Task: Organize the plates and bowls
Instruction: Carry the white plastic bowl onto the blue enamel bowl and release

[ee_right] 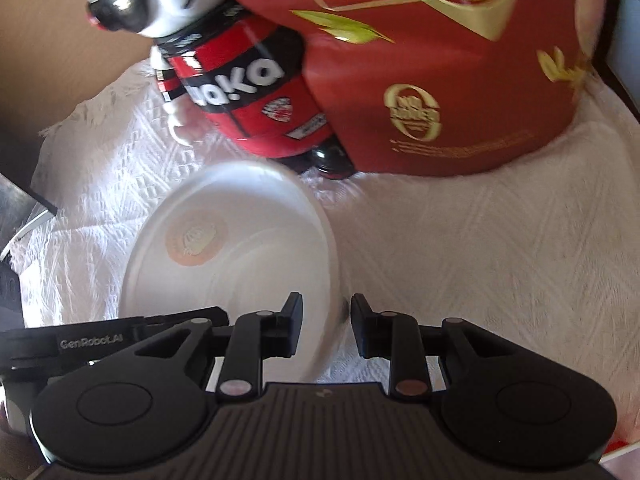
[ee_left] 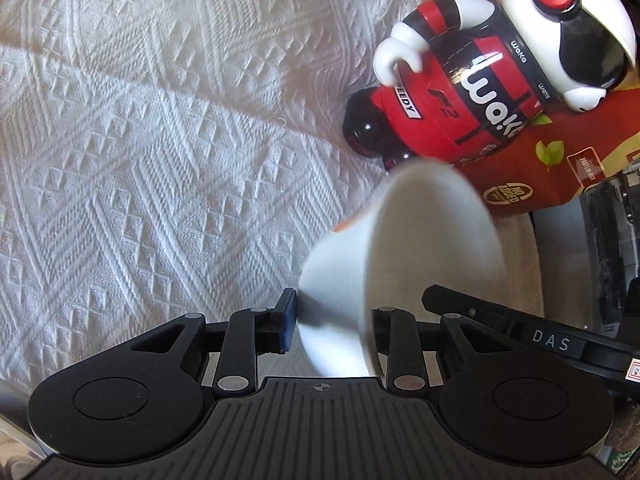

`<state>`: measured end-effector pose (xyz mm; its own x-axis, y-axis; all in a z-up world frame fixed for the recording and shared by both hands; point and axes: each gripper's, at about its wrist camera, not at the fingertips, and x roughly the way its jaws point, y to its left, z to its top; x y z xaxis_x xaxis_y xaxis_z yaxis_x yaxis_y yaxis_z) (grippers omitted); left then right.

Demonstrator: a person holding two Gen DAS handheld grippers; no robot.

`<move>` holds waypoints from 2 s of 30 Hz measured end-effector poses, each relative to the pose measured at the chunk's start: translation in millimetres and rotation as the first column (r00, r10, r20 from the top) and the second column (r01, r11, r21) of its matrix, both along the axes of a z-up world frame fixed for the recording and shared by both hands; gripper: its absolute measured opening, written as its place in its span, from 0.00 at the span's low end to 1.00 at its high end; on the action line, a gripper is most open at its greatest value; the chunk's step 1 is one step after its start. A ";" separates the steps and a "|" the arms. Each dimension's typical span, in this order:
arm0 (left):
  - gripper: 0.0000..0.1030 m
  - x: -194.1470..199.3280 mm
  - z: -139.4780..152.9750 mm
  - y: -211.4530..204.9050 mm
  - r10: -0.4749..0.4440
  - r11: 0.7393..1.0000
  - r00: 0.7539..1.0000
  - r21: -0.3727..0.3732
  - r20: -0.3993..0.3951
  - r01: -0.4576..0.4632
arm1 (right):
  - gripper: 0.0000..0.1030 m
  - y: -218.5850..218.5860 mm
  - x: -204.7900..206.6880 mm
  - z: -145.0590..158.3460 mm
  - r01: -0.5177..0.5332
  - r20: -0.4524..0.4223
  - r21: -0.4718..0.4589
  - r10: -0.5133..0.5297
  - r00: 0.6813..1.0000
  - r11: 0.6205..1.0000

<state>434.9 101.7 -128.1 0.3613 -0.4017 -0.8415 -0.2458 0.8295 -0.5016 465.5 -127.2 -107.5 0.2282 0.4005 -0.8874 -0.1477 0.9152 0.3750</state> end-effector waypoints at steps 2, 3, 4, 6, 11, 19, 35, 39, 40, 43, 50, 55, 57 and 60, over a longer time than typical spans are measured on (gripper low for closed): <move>0.32 0.8 -2.4 -0.4 0.007 1.000 1.000 0.013 -0.013 -0.006 | 0.27 -2.1 -0.2 -3.5 0.009 -0.019 0.020 -0.009 1.000 1.000; 0.32 1.4 -3.9 -0.9 0.013 1.000 1.000 0.013 -0.019 -0.013 | 0.27 -2.5 0.1 -5.8 0.014 -0.029 0.030 -0.013 1.000 0.999; 0.32 0.8 -4.9 -0.2 0.021 1.000 1.000 0.011 -0.023 -0.021 | 0.27 -2.6 -0.4 -7.8 0.019 -0.038 0.036 -0.018 0.999 0.999; 0.32 -4.1 -3.6 4.3 0.030 1.000 0.999 0.010 -0.020 -0.030 | 0.27 -3.6 -1.3 -10.3 0.034 -0.054 0.047 -0.032 0.998 0.998; 0.32 -5.3 1.4 8.2 0.037 0.999 0.999 0.008 -0.007 -0.037 | 0.27 -1.0 -8.0 -6.6 0.023 -0.033 0.047 -0.021 0.999 0.999; 0.32 -22.3 74.8 17.2 0.032 0.999 0.989 0.024 0.143 -0.036 | 0.22 6.2 -22.2 46.8 -0.020 0.109 0.049 0.014 0.994 0.999; 0.33 -122.7 118.2 -20.3 -0.177 0.981 0.982 0.092 0.072 0.171 | 0.23 -21.7 -124.4 107.0 -0.113 0.123 0.031 0.108 0.987 0.993; 0.33 -133.1 112.9 -24.0 -0.201 0.977 0.979 0.087 0.041 0.197 | 0.23 -22.5 -144.3 103.0 -0.110 0.114 0.003 0.109 0.987 0.994; 0.33 -134.9 111.2 -24.7 -0.206 0.976 0.978 0.085 0.034 0.203 | 0.23 -23.4 -147.9 101.6 -0.109 0.109 0.002 0.108 0.988 0.994; 0.33 -139.4 104.8 -26.7 -0.221 0.973 0.975 0.077 0.020 0.219 | 0.23 -27.6 -157.9 96.5 -0.107 0.092 0.000 0.106 0.990 0.994; 0.33 -144.0 96.0 -28.8 -0.228 0.971 0.974 0.070 0.012 0.227 | 0.24 -33.1 -166.2 83.2 -0.085 0.061 0.000 0.085 0.994 0.996; 0.29 -145.6 97.3 -27.8 -0.229 0.971 0.973 0.071 0.016 0.228 | 0.24 -33.2 -168.6 79.1 -0.075 0.068 -0.029 0.077 0.995 0.997; 0.29 -146.2 99.2 -28.1 -0.228 0.972 0.973 0.069 0.024 0.226 | 0.24 -34.7 -168.9 79.2 -0.068 0.070 -0.024 0.070 0.995 0.997; 0.29 -146.7 102.9 -26.6 -0.223 0.972 0.974 0.080 0.039 0.219 | 0.24 -34.0 -169.1 80.1 -0.064 0.078 -0.026 0.066 0.995 0.998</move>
